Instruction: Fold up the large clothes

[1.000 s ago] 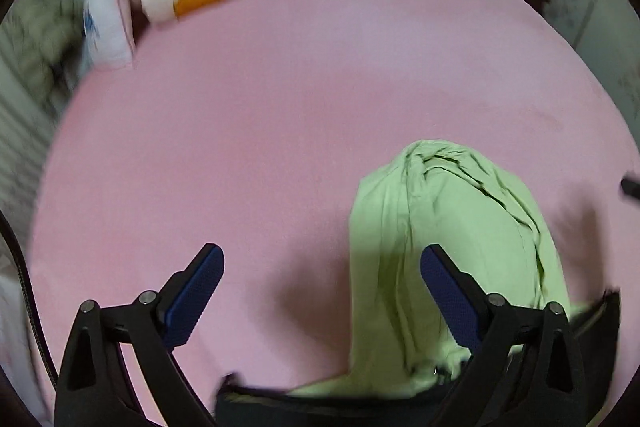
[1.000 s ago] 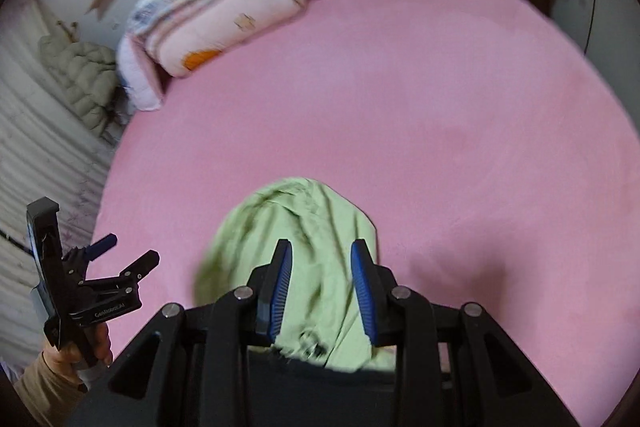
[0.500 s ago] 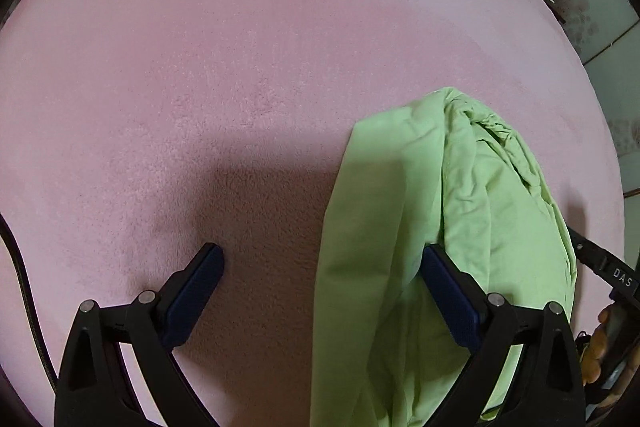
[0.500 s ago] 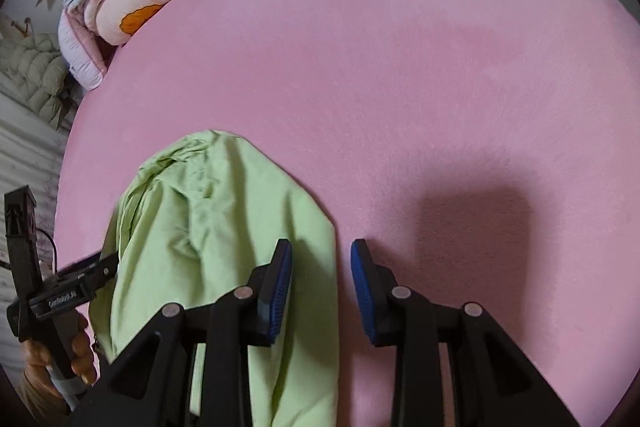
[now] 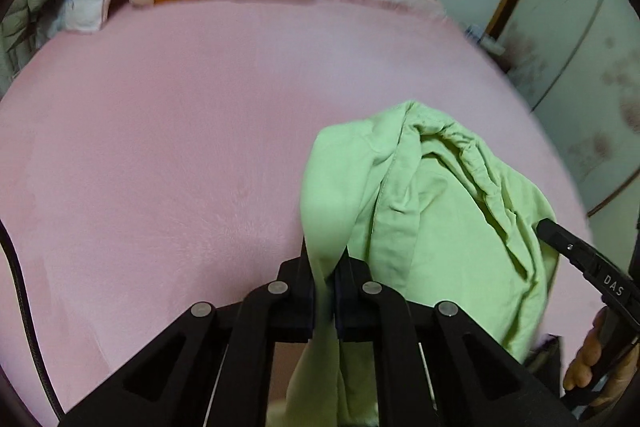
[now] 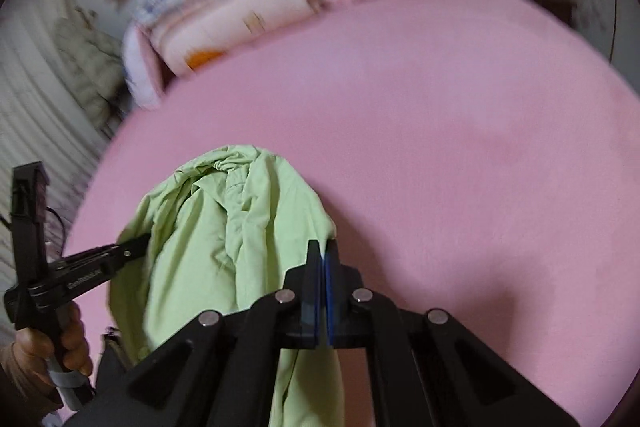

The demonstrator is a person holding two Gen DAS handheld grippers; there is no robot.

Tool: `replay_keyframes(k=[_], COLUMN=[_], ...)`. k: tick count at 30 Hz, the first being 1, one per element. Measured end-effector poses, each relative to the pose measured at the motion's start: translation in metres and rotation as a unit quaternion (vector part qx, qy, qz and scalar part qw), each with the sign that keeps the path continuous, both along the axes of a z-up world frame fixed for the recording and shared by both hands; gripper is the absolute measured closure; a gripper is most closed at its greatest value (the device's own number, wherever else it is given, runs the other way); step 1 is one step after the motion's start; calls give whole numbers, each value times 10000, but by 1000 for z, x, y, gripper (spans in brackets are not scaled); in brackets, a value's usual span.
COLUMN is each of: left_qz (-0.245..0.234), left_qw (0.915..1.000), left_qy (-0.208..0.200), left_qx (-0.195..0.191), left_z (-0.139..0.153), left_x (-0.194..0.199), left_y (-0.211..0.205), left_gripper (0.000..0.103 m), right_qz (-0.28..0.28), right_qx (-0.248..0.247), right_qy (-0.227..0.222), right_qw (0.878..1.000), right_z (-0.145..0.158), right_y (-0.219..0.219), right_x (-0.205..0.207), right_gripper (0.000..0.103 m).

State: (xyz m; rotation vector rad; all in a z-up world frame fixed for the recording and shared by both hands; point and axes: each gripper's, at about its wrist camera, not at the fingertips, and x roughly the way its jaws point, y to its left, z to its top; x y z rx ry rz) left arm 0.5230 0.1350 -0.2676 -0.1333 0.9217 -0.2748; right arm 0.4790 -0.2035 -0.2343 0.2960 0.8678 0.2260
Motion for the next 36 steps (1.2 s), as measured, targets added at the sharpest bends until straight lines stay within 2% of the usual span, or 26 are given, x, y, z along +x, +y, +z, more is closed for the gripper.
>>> replay_keyframes(k=[2, 5, 7, 9, 12, 13, 15, 17, 19, 21, 24, 25, 29, 31, 33, 34, 36], left_qz=[-109, -251, -327, -378, -511, -564, -549, -451, -257, -66, 88, 83, -21, -81, -98, -96, -10], left_qw=[9992, 9968, 9957, 9959, 9975, 9977, 9962, 9928, 9898, 9910, 9919, 9932, 9976, 9990, 9996, 9998, 9997], left_qy=[-334, -698, -809, -767, -488, -261, 137, 648, 1003, 1016, 1093, 1036, 620, 385, 208, 134, 134], left_qx=[-167, -300, -321, -299, 49, 266, 656, 902, 974, 871, 640, 525, 311, 219, 133, 108, 219], left_z=[23, 47, 49, 38, 8, -11, -44, -78, -102, -100, -87, -77, -43, -29, -20, -19, -26], left_x=[-35, -91, -127, -163, -211, -228, -253, -274, -285, -288, -289, -290, -292, -292, -293, -291, -277], left_y=[11, 27, 39, 51, 62, 64, 62, 60, 71, 79, 84, 82, 67, 55, 39, 31, 13], left_gripper=[98, 97, 96, 95, 88, 85, 85, 84, 83, 79, 74, 71, 48, 45, 37, 33, 33], right_qz=[118, 415, 554, 619, 640, 643, 665, 649, 605, 529, 359, 322, 214, 179, 156, 151, 124], right_qx=[44, -16, -181, -338, -498, -597, -867, -1101, -1189, -1073, -904, -877, -768, -702, -623, -613, -663], right_qy=[-494, -1107, -1440, -1488, -1169, -991, -550, 119, 551, 823, 971, 970, 816, 620, 371, 299, 235], right_qw=[9987, 9930, 9879, 9863, 9898, 9912, 9925, 9917, 9895, 9894, 9905, 9909, 9935, 9954, 9972, 9976, 9974], right_z=[32, 63, 73, 70, 49, 36, 11, -22, -41, -48, -40, -36, -12, 1, 13, 16, 16], right_y=[4, 10, 11, 15, 13, 11, 11, 12, 11, 3, -3, -3, 3, 9, 17, 21, 32], right_x=[-37, -87, -129, -162, -208, -223, -246, -262, -271, -284, -295, -294, -286, -277, -265, -259, -244], right_gripper=[102, 102, 102, 101, 98, 97, 97, 97, 97, 97, 97, 97, 97, 97, 97, 97, 97])
